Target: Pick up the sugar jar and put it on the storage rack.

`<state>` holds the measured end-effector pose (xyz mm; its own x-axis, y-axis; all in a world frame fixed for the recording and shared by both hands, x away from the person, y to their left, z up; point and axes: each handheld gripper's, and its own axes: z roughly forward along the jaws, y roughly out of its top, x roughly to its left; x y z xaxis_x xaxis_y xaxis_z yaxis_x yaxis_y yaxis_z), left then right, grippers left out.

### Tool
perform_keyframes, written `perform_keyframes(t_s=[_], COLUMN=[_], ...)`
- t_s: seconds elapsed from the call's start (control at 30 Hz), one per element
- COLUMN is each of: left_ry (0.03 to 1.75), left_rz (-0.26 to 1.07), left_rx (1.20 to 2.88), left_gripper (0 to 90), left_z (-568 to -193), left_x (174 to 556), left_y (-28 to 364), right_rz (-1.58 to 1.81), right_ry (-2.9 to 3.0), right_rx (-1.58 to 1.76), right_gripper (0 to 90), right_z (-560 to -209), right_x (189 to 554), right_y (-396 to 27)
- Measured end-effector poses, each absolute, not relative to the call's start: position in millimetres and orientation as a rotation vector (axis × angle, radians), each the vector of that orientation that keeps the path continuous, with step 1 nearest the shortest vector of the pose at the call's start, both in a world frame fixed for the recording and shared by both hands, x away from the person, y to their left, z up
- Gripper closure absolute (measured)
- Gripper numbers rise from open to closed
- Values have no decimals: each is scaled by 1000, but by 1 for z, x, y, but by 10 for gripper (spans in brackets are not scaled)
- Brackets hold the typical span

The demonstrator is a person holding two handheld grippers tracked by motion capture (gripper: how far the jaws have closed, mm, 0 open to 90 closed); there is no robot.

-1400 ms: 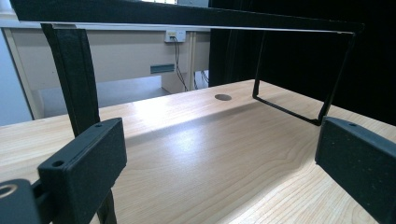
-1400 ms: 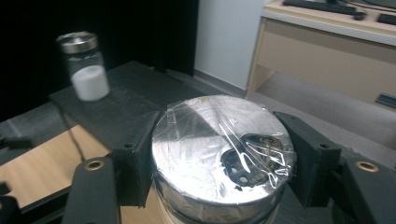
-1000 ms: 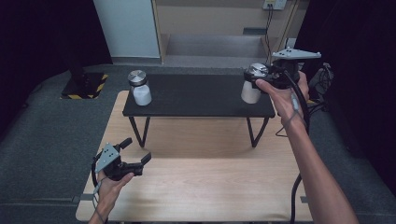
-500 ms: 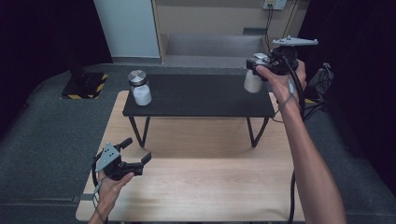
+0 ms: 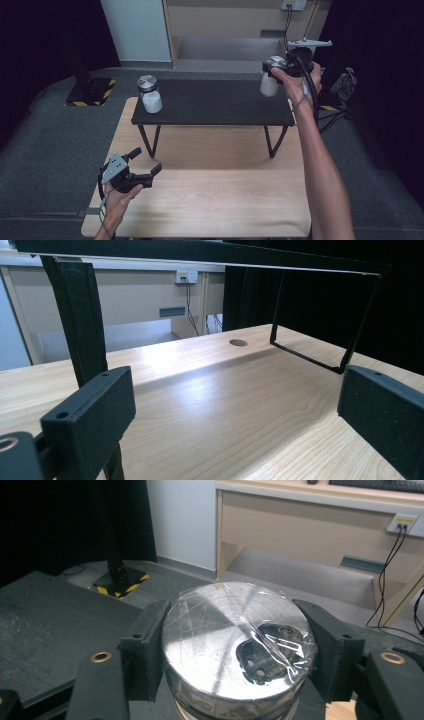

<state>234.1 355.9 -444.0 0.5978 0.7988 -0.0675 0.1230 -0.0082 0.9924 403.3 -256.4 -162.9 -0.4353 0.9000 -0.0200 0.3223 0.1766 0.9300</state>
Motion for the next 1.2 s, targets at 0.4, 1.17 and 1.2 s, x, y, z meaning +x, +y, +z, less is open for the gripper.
perform_keyframes(t_s=[0.4, 1.17, 1.2], left_ry=[814, 804, 803], left_rz=[641, 641, 641], left_rx=[1509, 1524, 1524], left_gripper=[12, 12, 12], left_z=[-444, -443, -443], left_x=[234, 235, 235], left_y=[356, 354, 354], right_rz=[1213, 1333, 1342], right_ry=[1911, 1856, 1834], right_rx=[1199, 1283, 1281], right_gripper=[350, 84, 83], right_z=[-186, -207, -207], right_x=[414, 400, 395], right_y=[-254, -271, -273])
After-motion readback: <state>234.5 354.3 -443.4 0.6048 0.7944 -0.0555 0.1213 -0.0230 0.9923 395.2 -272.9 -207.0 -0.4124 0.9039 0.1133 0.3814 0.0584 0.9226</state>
